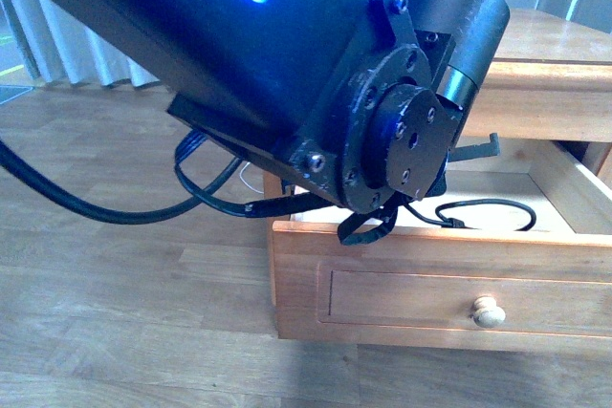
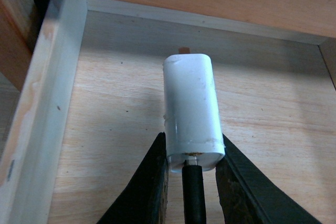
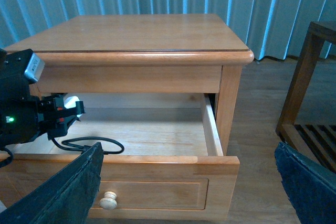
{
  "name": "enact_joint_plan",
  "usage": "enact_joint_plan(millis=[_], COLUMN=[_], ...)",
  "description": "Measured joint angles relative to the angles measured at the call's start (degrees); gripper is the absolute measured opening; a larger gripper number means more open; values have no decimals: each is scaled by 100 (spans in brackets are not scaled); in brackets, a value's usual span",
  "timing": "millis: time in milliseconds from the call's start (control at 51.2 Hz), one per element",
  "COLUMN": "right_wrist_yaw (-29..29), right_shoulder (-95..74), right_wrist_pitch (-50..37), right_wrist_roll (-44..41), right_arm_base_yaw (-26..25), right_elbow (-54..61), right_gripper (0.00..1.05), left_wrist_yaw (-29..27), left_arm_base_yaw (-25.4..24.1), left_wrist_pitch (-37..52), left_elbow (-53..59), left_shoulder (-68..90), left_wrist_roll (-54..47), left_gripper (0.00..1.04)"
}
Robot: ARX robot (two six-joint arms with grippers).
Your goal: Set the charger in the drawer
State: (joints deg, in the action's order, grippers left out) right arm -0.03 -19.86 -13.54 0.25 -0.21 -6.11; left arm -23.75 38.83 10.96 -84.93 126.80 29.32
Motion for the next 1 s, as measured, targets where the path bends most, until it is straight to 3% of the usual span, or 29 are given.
enact_joint_plan(millis=[234,586,703,996], right_wrist_yaw=[0,0,0,0], right_shoulder=[0,0,0,0], right_wrist_pitch=[0,0,0,0], right_wrist_roll=[0,0,0,0], right_arm_base_yaw=[0,0,0,0], right_elbow=[-2,-2,0,-2], right_gripper=[97,97,97,97], left_wrist_yaw=[-96,-245,-269,-330], left_arm_base_yaw=[-105,-243,-291,-669], left_wrist_pitch=[-306,-42,260,890], left_elbow=[-680,-444,184,2002], left_shoulder=[527,376,-219,-2599], left_wrist_roll=[227,232,170,-540], left_gripper=[24,76,100,99])
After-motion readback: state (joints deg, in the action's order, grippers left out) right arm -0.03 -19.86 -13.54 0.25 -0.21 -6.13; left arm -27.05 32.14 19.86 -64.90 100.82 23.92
